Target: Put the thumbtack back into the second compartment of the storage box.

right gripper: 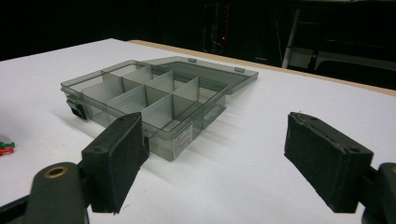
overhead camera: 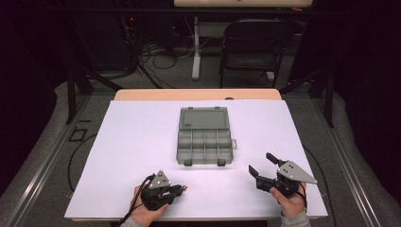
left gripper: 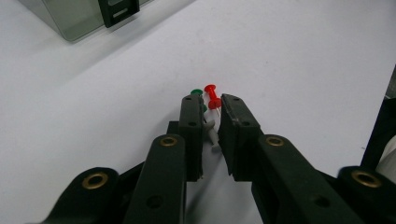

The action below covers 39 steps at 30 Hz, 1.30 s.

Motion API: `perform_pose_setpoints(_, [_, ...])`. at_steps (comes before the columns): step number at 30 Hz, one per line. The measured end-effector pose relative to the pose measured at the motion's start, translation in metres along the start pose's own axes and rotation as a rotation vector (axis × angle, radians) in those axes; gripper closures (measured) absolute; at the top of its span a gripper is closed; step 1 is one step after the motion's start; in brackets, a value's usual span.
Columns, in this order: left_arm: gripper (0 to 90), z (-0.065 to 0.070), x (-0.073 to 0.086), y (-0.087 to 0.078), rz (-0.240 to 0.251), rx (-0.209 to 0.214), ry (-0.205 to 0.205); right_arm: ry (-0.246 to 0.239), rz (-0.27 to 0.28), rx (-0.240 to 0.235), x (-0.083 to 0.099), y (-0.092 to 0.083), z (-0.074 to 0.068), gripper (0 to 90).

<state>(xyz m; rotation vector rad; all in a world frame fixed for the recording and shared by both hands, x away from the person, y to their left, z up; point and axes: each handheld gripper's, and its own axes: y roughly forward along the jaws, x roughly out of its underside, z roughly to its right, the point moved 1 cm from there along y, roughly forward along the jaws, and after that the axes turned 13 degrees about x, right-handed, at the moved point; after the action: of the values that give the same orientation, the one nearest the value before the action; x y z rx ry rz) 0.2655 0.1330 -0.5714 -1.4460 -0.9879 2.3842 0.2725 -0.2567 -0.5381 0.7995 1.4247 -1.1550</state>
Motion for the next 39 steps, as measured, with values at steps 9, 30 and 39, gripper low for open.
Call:
perform_pose_setpoints(9, [82.5, -0.002, 0.001, -0.002, -0.003, 0.015, -0.014, 0.002, -0.002, 0.000, 0.000, 0.000, 0.001, 19.5])
perform_pose_setpoints(30, [82.6, -0.001, 0.001, -0.005, 0.004, 0.023, -0.025, 0.009, -0.011, 0.001, 0.001, 0.000, 0.001, 19.5])
perform_pose_setpoints(39, [82.6, -0.002, -0.002, -0.013, 0.059, 0.014, -0.020, 0.012, -0.007, -0.001, 0.000, 0.000, 0.002, 19.5])
